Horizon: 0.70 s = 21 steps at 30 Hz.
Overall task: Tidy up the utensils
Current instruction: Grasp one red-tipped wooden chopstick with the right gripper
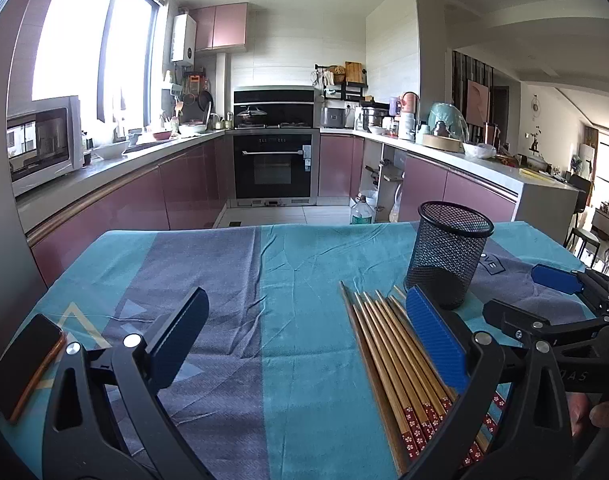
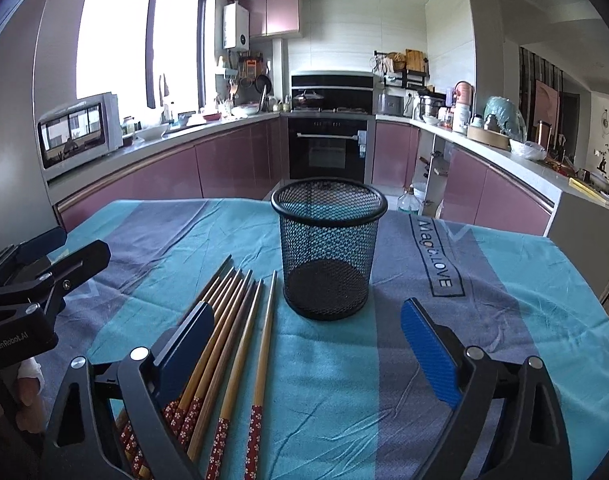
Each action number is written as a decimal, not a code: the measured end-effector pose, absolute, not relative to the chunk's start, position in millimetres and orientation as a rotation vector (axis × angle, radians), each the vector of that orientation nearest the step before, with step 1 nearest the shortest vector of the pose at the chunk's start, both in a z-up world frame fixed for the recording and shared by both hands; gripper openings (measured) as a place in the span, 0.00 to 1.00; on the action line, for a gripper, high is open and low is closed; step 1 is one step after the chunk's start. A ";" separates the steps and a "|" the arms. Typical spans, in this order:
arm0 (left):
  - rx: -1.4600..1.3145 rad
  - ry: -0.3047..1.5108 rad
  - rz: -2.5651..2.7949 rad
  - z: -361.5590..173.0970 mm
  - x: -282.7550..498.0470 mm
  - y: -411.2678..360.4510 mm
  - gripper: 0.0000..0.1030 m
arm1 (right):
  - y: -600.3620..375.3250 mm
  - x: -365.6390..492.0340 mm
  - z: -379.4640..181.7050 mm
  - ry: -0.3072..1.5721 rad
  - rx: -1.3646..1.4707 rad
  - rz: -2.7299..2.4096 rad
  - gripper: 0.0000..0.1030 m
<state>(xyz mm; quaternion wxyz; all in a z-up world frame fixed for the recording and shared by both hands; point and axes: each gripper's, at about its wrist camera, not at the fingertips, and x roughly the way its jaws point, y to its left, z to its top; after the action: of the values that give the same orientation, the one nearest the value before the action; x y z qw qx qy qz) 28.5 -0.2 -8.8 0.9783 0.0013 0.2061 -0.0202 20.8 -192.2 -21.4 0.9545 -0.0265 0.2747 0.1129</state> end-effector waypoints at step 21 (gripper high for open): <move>0.118 0.812 -0.200 -68.7 99.3 -23.4 0.62 | -172.3 61.9 -60.2 0.883 -0.099 0.337 0.38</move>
<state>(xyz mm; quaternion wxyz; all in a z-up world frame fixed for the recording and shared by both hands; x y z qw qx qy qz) 99.3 -23.4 -68.7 0.9121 0.0574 0.3943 -0.0971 61.9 -172.3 -60.2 0.8892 -0.0479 0.4250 0.1623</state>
